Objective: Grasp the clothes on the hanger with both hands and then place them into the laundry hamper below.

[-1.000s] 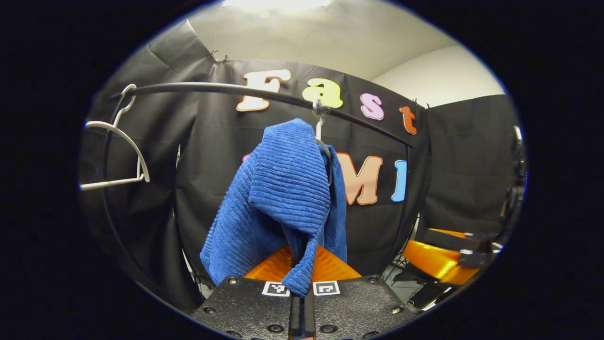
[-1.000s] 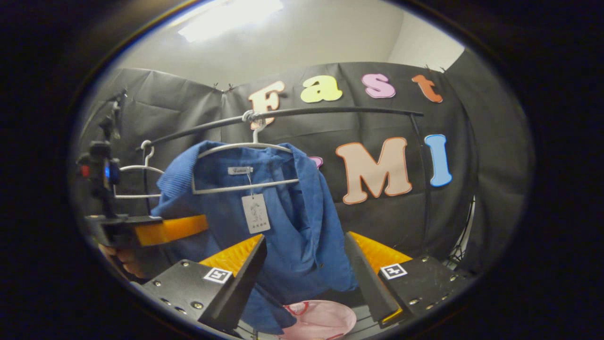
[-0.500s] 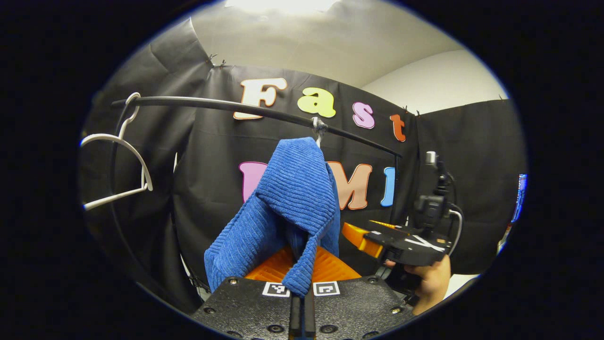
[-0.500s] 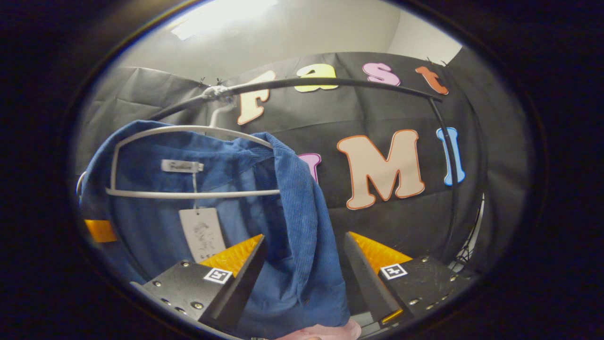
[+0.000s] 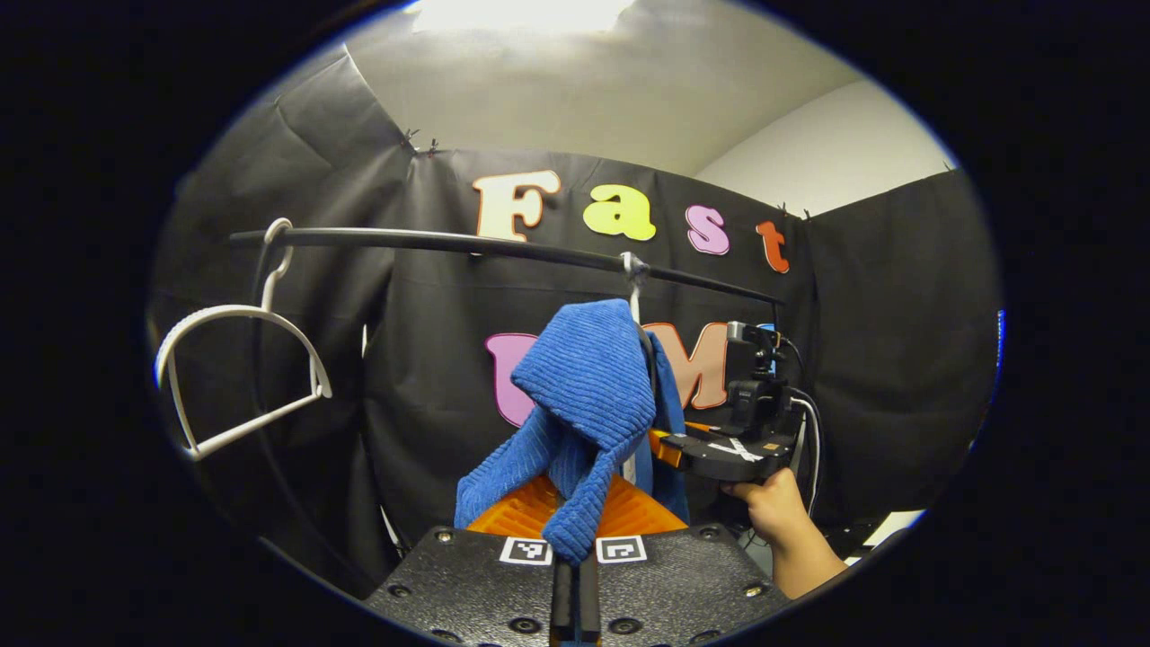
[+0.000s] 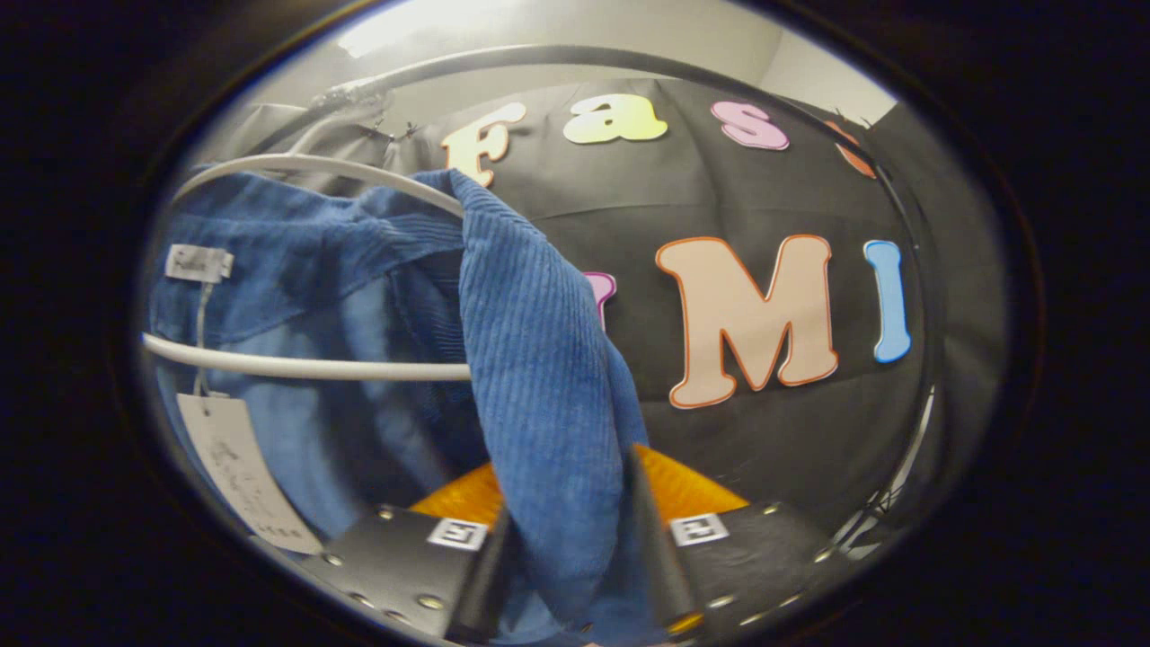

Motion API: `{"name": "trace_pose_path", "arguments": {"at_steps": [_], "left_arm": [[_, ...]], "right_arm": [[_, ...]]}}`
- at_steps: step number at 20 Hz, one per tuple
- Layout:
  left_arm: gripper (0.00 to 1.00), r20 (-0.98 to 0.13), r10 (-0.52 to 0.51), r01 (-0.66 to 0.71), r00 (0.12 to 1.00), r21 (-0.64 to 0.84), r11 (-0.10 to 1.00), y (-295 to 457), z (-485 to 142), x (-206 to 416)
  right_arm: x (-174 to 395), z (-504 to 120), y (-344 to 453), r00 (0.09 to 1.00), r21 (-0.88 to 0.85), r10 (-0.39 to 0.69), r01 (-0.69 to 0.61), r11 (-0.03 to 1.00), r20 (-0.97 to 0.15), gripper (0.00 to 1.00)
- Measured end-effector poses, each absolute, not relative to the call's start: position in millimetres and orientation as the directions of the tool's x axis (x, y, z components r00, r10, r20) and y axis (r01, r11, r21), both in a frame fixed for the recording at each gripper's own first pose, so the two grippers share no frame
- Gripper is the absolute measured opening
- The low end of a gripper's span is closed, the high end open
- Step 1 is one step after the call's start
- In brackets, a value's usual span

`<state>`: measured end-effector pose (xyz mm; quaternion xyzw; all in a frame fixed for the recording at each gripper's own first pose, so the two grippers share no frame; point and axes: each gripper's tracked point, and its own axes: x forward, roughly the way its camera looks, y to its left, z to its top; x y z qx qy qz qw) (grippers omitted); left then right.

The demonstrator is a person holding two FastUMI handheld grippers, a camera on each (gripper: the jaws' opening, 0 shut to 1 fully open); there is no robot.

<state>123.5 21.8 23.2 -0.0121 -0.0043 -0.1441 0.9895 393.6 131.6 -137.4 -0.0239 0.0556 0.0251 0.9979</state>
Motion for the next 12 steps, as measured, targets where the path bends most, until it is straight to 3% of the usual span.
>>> {"name": "trace_pose_path", "arguments": {"at_steps": [1, 3, 6, 12], "left_arm": [[0.03, 0.011, -0.285, 0.285, 0.959, -0.024, 0.958, 24.7, 25.1, 122.1], [0.02, 0.033, -0.294, 0.294, 0.955, 0.003, 0.956, 28.9, 32.9, 119.0], [0.03, 0.062, -0.306, 0.304, 0.950, 0.052, 0.951, 34.2, 40.0, 116.3], [0.03, 0.046, -0.329, 0.326, 0.943, 0.065, 0.943, 49.5, 49.0, 117.7]], "right_arm": [[398.5, -138.9, 128.6, 0.994, -0.063, 0.017, -0.024, 0.998, -0.112, 0.46], [403.3, -128.4, 121.2, 0.997, -0.063, -0.031, 0.026, 0.998, -0.069, 0.12], [406.0, -117.3, 103.3, 0.996, -0.055, -0.079, 0.077, 0.995, -0.029, 0.01], [424.7, -88.9, 82.7, 0.993, -0.015, -0.118, 0.118, 0.993, -0.001, 0.02]]}}
